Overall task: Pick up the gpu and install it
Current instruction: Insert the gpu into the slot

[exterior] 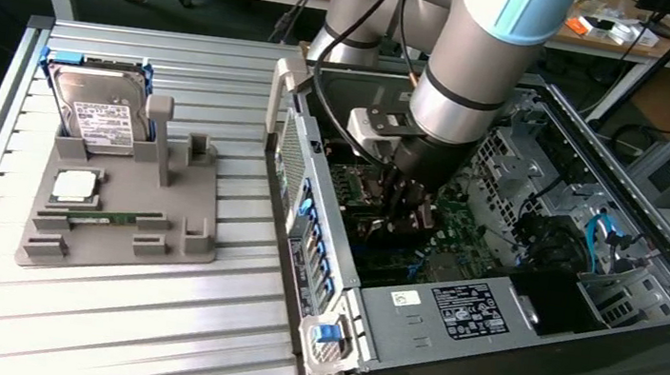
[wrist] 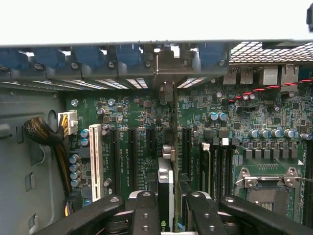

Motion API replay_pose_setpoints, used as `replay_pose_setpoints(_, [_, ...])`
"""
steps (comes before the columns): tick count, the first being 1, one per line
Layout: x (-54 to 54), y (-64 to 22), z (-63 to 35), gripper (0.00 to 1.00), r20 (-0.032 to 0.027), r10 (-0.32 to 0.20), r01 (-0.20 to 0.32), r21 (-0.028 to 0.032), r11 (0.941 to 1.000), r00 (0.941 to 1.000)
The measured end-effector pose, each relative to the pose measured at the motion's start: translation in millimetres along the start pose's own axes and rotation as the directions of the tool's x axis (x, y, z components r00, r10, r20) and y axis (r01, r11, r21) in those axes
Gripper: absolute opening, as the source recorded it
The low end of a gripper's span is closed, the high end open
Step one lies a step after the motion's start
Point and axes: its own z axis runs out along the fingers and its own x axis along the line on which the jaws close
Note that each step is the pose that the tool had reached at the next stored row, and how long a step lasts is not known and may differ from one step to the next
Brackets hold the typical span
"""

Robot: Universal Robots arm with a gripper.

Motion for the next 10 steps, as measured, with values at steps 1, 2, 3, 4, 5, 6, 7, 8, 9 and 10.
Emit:
replay_pose_setpoints(1, [0.0,0.0,0.1,0.28,0.0002,0.000,0.000,0.0001,1.0000,1.0000])
replay_pose_setpoints(2, [0.0,0.0,0.1,0.28,0.0003,0.000,0.000,0.0001,1.0000,1.0000])
replay_pose_setpoints(3, [0.0,0.0,0.1,0.34,0.0003,0.000,0.000,0.0001,1.0000,1.0000])
replay_pose_setpoints(4, [0.0,0.0,0.1,0.34,0.0002,0.000,0.000,0.0001,1.0000,1.0000])
replay_pose_setpoints(5, [0.0,0.0,0.1,0.40,0.0002,0.000,0.000,0.0001,1.0000,1.0000])
replay_pose_setpoints(6, [0.0,0.0,0.0,0.40,0.0001,0.000,0.000,0.0000,1.0000,1.0000])
replay_pose_setpoints(7, [0.1,0.0,0.0,0.40,-0.0001,0.000,0.000,0.0000,1.0000,1.0000])
replay_pose_setpoints(8, [0.1,0.0,-1.2,0.40,-0.0003,0.000,0.000,-0.0001,1.0000,1.0000])
replay_pose_setpoints(9, [0.1,0.0,-3.6,0.40,-0.0003,0.000,0.000,-0.0001,1.0000,1.0000])
replay_pose_setpoints(10, [0.1,-0.1,-6.5,0.40,-0.0001,0.000,0.000,0.0000,1.0000,1.0000])
